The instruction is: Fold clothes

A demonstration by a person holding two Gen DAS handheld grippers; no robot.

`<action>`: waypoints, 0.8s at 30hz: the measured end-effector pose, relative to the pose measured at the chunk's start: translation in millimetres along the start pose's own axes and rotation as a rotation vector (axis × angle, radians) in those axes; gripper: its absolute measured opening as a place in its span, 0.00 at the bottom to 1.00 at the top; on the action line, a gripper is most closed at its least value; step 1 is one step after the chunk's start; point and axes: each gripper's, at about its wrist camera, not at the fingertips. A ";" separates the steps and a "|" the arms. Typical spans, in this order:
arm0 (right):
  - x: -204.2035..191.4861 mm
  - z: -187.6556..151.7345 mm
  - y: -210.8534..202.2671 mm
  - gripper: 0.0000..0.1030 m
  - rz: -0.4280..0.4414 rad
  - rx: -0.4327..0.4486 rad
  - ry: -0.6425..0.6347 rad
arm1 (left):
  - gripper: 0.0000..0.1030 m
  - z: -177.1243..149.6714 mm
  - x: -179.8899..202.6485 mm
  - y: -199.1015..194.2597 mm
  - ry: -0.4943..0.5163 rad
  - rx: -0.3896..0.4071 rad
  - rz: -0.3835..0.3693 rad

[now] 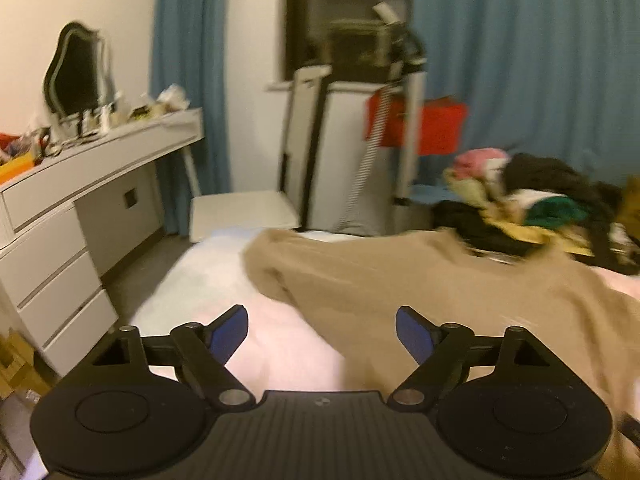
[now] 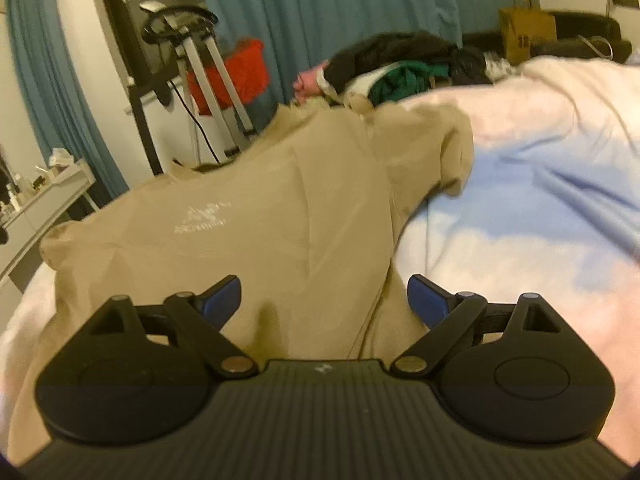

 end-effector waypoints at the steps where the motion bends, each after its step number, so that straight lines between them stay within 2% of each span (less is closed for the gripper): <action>1: 0.2 0.3 -5.7 0.89 0.010 0.021 -0.016 | 0.82 -6.5 10.0 -18.9 0.012 0.011 -0.019; 4: -0.5 0.9 -23.6 0.89 0.020 0.068 -0.065 | 0.82 -38.9 35.8 -60.2 0.012 0.024 -0.117; 7: -1.9 5.3 -49.0 0.89 0.018 0.103 -0.077 | 0.82 -71.6 55.6 -83.2 0.059 0.026 -0.165; 10: -0.5 12.0 -78.7 0.89 0.001 0.131 -0.077 | 0.82 -97.6 58.9 -90.7 0.032 -0.050 -0.222; 12: 2.5 18.0 -100.1 0.89 -0.021 0.131 -0.064 | 0.82 -108.6 61.5 -93.6 0.024 -0.102 -0.250; 13: 6.3 22.9 -112.7 0.89 -0.005 0.135 -0.044 | 0.82 -113.6 63.8 -95.7 0.028 -0.124 -0.263; 17: 26.8 37.4 -151.5 0.89 0.007 0.138 0.015 | 0.80 -122.8 70.0 -102.0 0.051 -0.147 -0.322; 24: 79.3 42.2 -184.4 0.89 -0.054 0.136 0.091 | 0.68 -147.6 94.8 -105.4 0.057 -0.259 -0.543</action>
Point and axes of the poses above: each gripper's, at about its wrist camera, not at the fingertips, and y roughly the way its jaws point, x to its right, z to its top, and after that the axes turned 5 degrees about -z, right-handed
